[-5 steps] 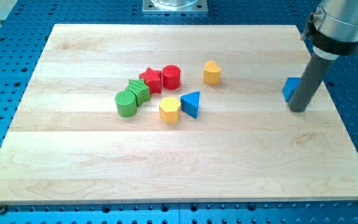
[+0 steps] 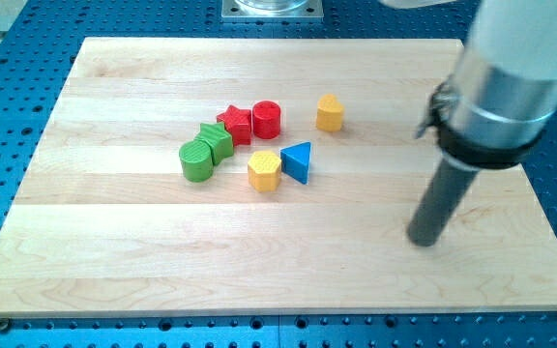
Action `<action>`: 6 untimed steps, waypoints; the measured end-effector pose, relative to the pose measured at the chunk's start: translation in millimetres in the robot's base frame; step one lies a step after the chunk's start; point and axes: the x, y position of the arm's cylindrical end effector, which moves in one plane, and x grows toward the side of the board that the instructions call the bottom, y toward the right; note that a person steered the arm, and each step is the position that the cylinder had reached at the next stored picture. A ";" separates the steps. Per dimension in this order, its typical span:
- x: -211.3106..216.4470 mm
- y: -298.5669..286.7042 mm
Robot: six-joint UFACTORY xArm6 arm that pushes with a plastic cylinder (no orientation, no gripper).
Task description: Move arm at bottom center
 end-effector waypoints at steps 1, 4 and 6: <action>12.5 -43.7; 9.4 -101.8; 12.8 -183.0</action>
